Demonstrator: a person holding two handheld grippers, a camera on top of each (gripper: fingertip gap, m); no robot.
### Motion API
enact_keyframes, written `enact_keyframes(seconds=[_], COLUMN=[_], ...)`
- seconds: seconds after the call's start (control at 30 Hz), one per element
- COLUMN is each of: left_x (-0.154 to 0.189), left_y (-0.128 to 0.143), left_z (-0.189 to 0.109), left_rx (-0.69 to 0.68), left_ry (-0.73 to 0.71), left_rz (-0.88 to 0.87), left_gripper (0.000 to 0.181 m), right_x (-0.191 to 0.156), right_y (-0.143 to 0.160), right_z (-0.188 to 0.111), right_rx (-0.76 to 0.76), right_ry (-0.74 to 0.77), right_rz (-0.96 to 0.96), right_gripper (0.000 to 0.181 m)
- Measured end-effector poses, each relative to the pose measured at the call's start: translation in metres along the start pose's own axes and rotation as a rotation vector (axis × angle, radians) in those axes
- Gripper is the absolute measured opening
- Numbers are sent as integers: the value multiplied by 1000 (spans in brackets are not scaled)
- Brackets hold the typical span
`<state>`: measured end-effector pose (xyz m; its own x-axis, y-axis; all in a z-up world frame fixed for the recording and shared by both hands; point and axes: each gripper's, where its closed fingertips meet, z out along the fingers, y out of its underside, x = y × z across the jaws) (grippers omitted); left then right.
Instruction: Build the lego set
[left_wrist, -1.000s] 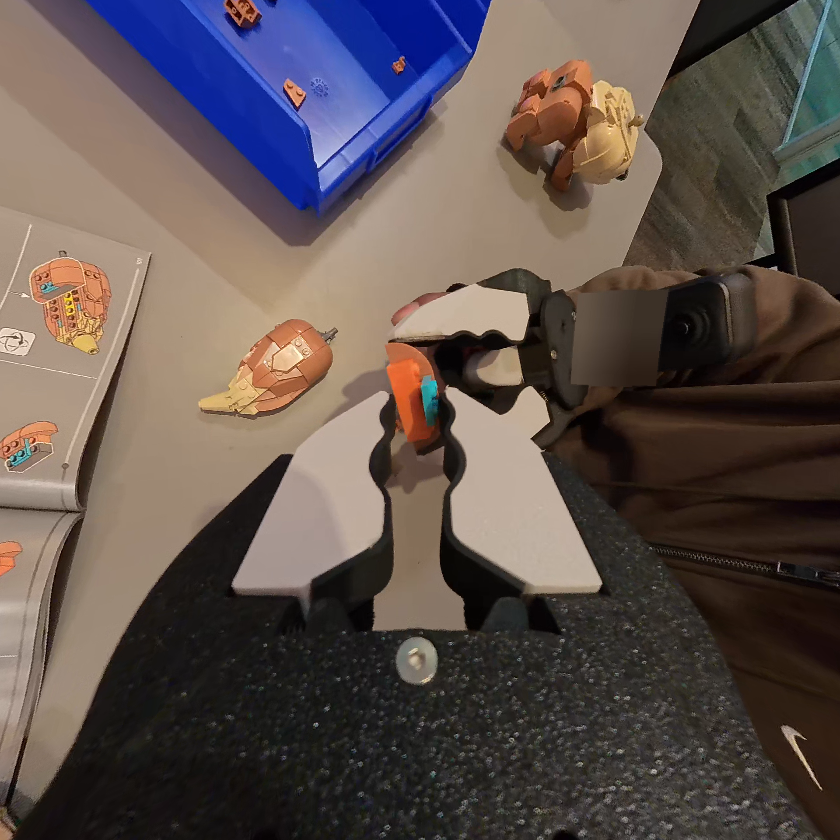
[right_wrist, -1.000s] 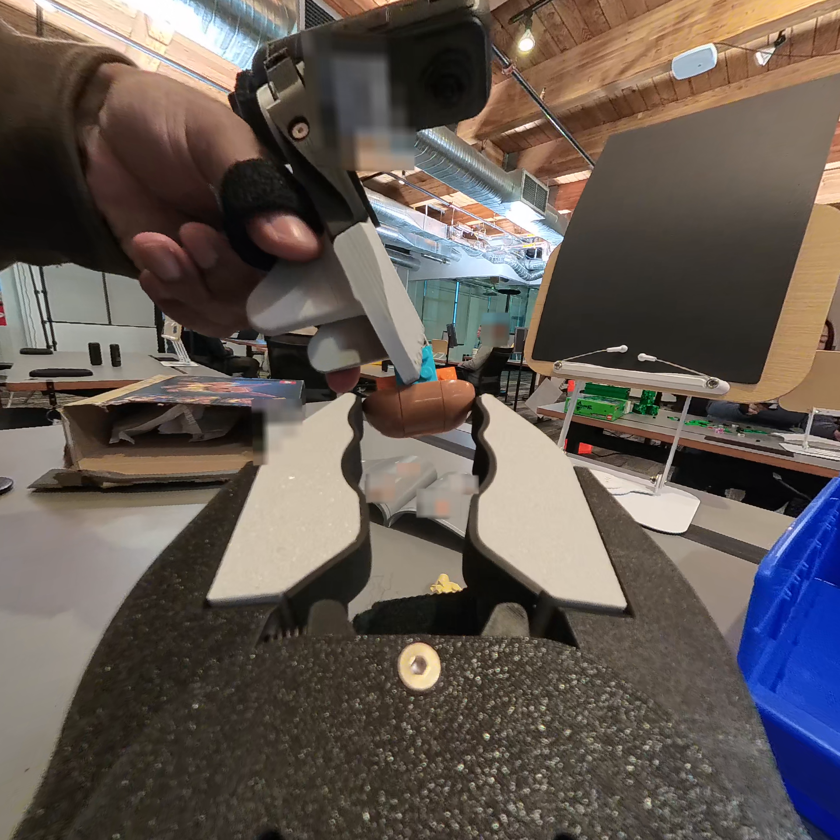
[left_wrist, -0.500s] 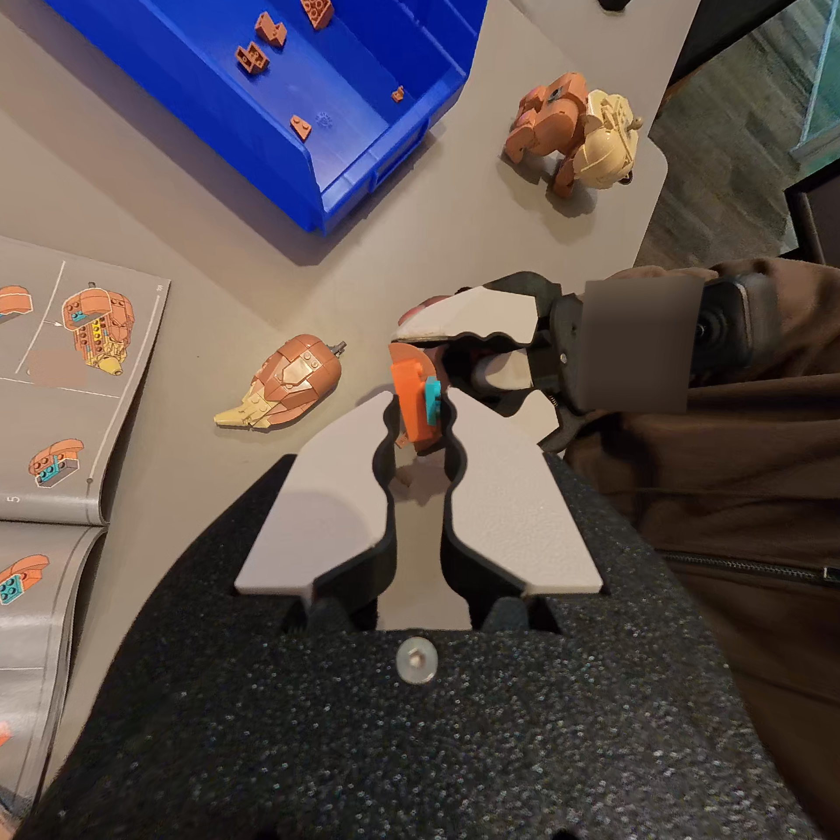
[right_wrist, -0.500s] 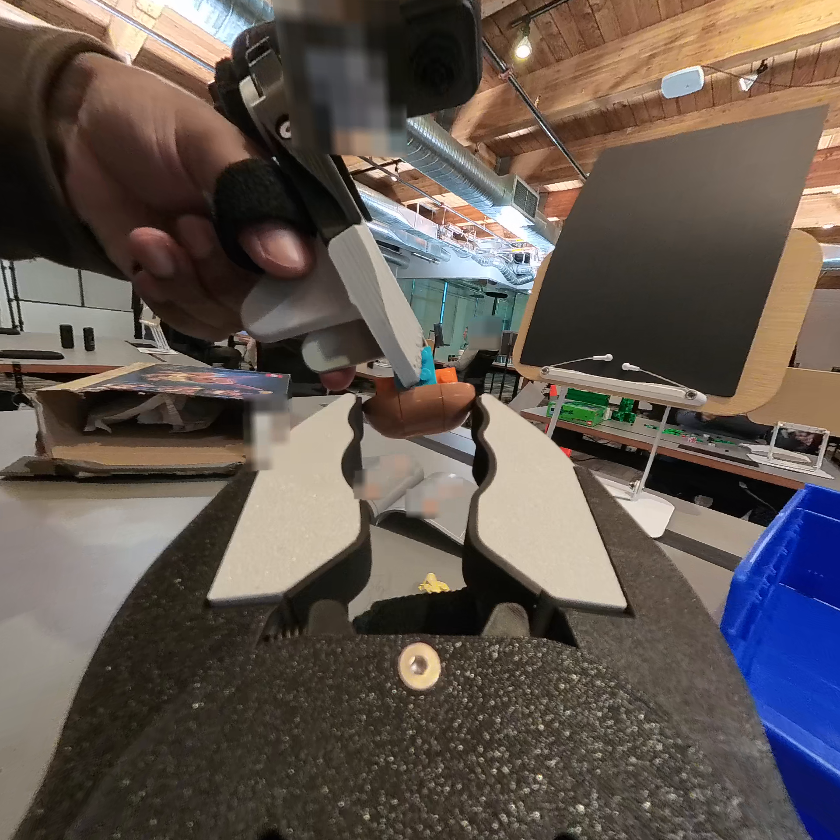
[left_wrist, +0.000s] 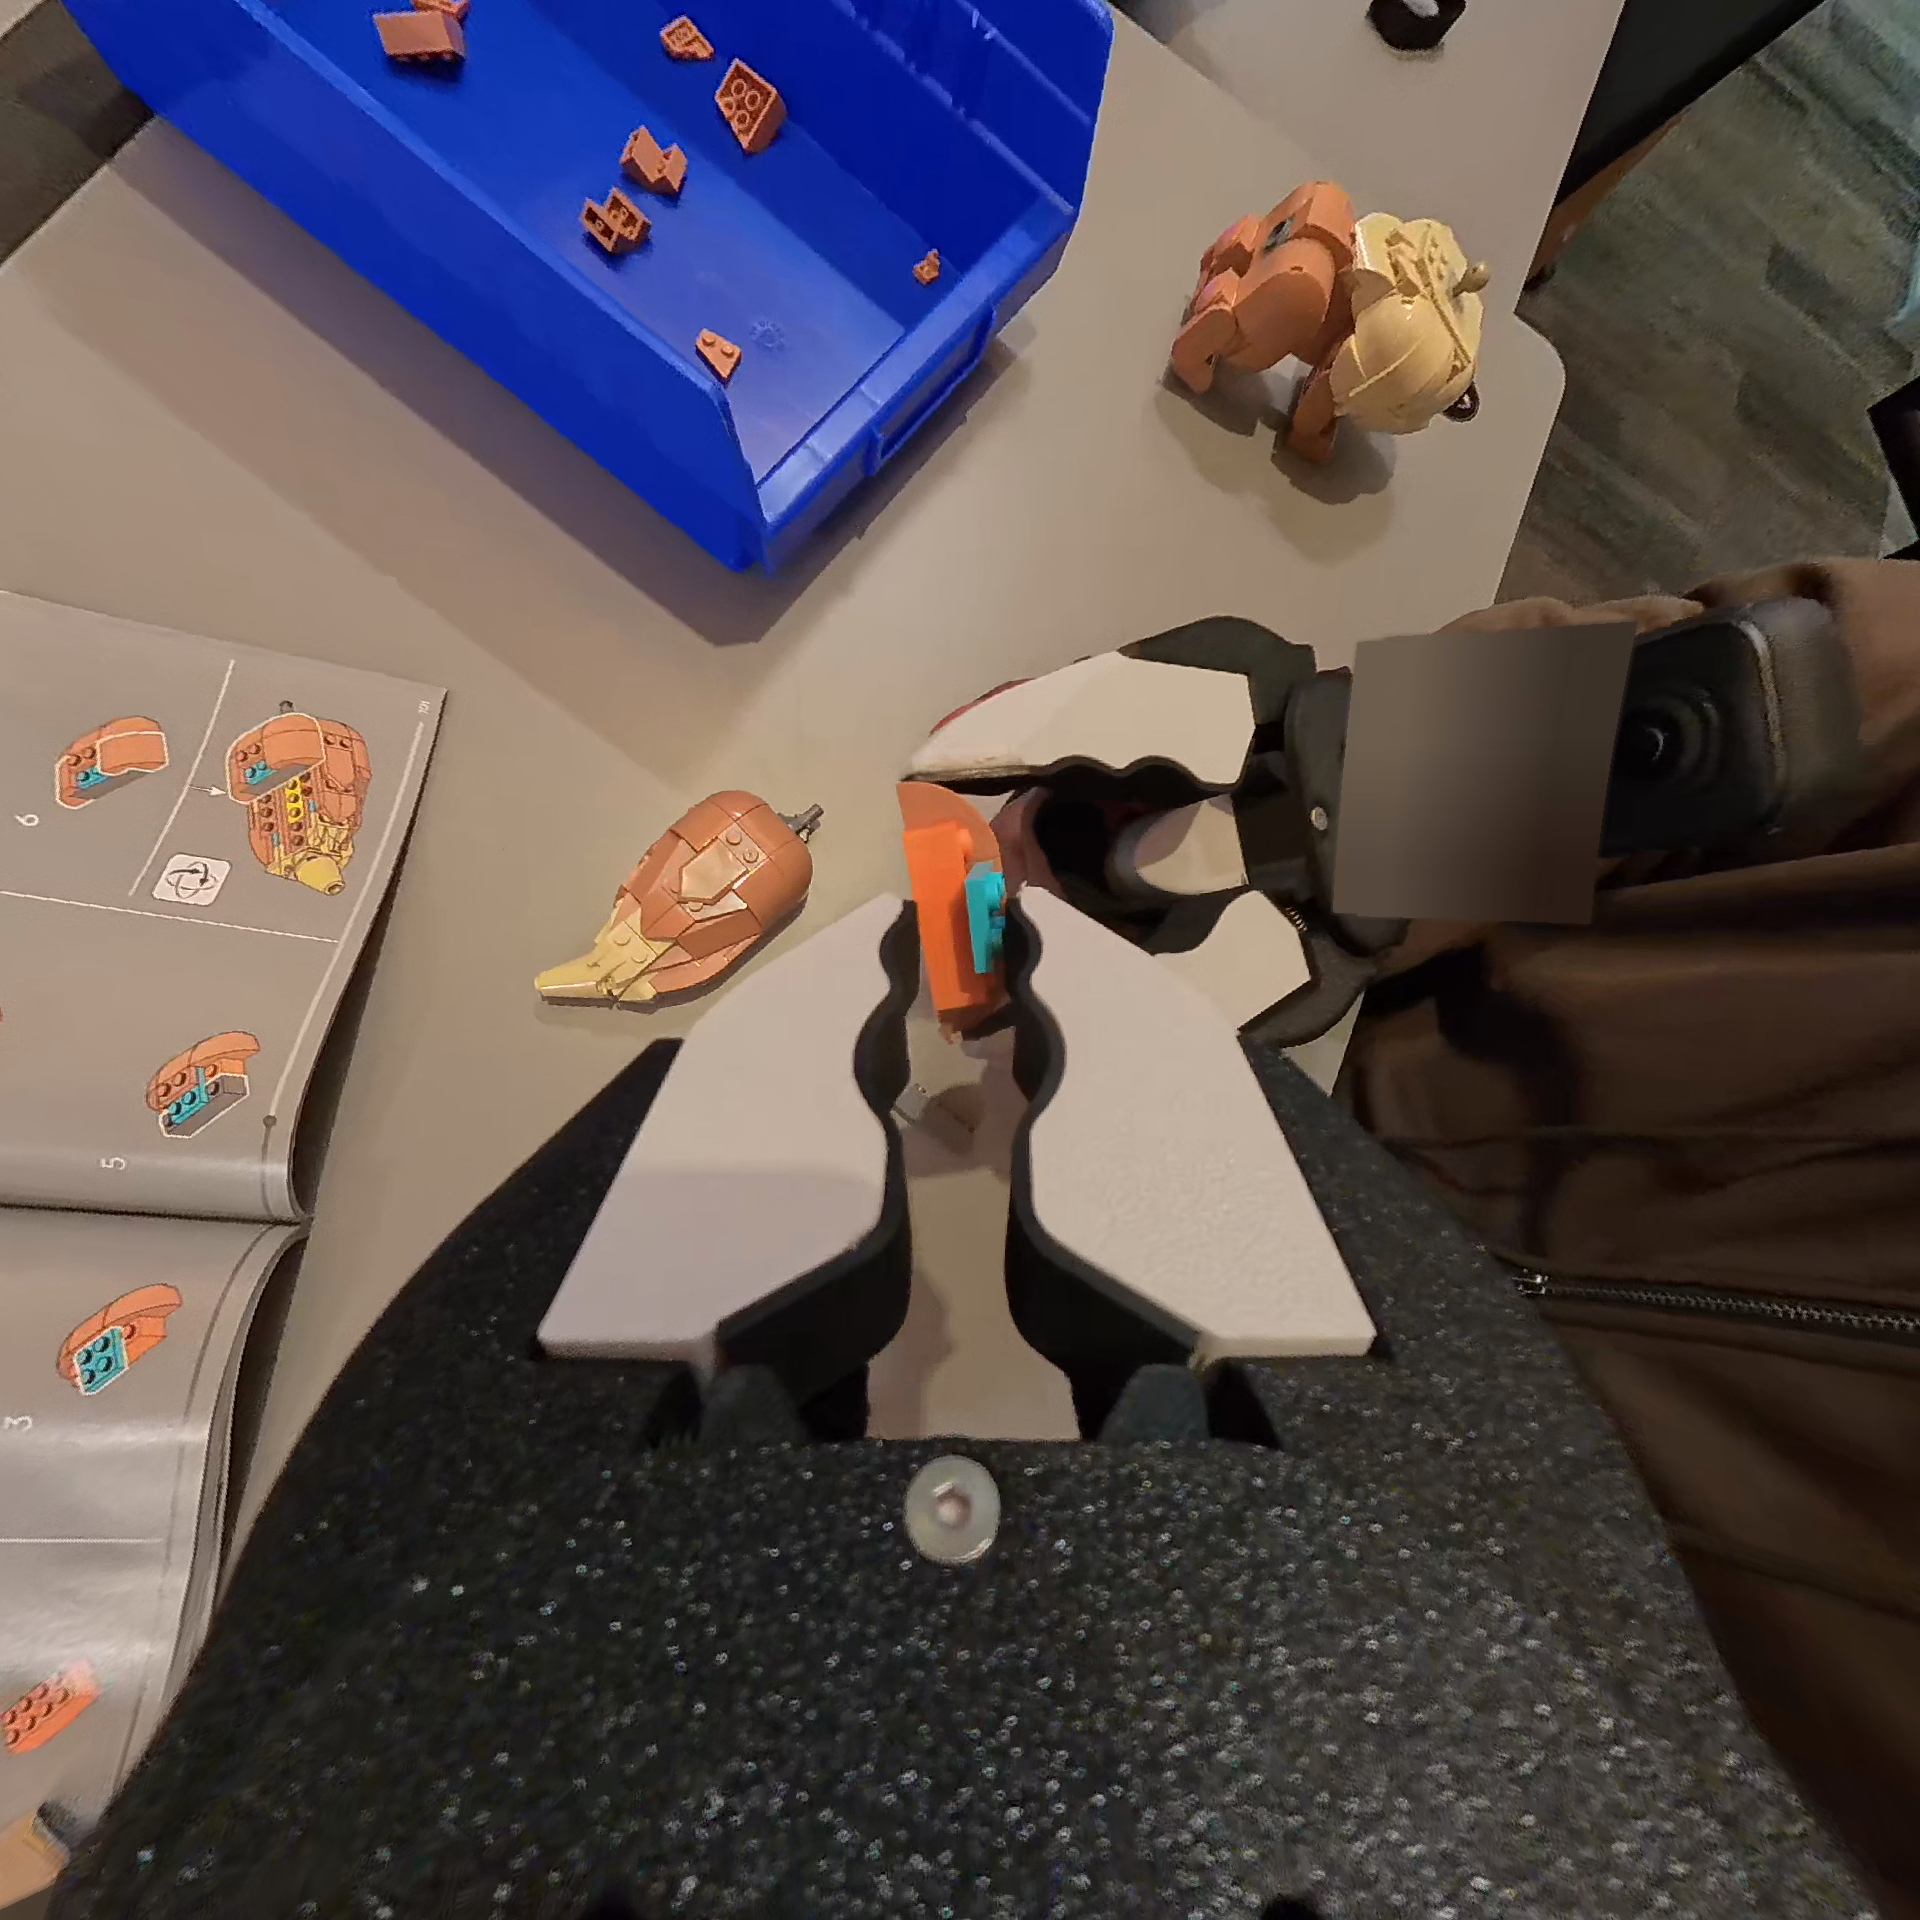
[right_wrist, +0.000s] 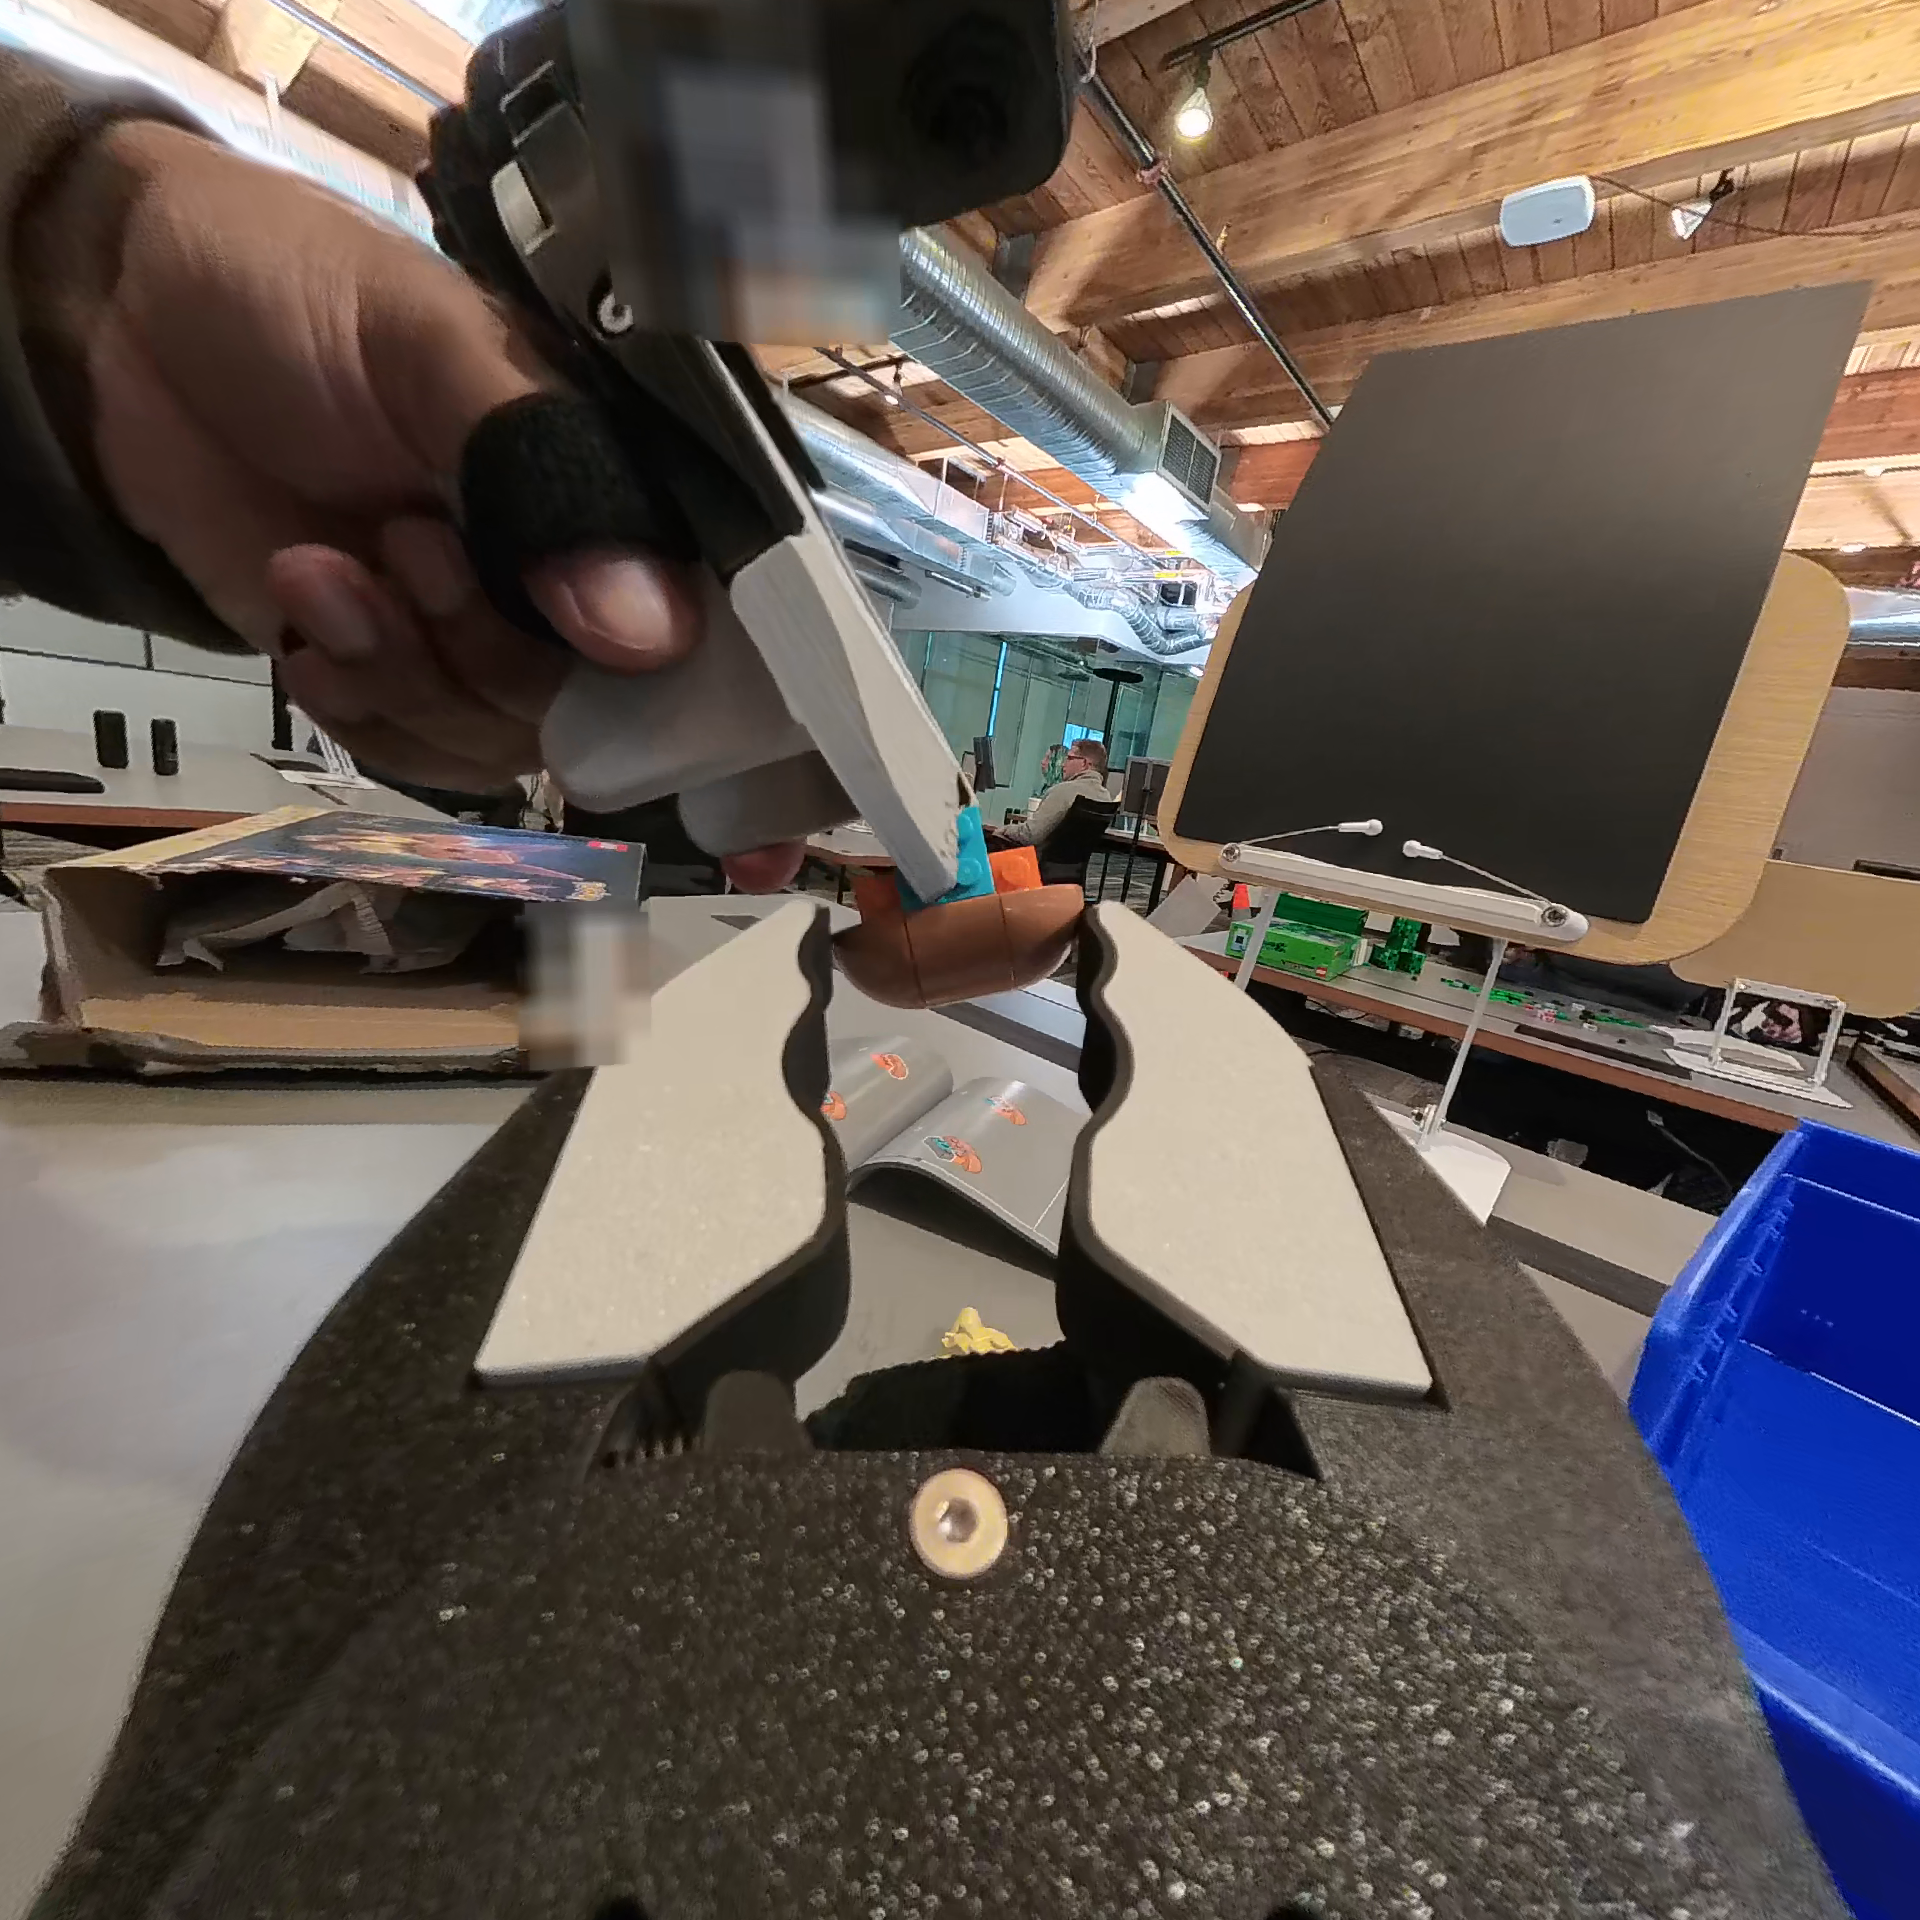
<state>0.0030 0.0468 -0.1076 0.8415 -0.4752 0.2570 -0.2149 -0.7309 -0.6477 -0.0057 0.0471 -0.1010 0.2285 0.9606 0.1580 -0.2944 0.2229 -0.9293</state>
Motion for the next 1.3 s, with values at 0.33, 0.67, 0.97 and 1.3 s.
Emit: enact_keyframes(seconds=[0.33,0.67,0.97,1.3], left_x=[8,20,13,6], left_y=[2,14,24,28], left_z=[-7,-12,-4,1], left_rx=[137,207,200,166], left_ry=[165,353,357,348], left_rz=[-114,-189,-186,-220], left_gripper=[15,15,16,19], right_x=[-4,-25,-24,-22], right_y=[-7,-1,12,22], right_z=[2,1,4,6], right_rx=[29,25,-41,-106], right_ry=[-39,-163,-143,-97], right_rz=[-95,-241,-262,-330], right_gripper=[56,59,52,52])
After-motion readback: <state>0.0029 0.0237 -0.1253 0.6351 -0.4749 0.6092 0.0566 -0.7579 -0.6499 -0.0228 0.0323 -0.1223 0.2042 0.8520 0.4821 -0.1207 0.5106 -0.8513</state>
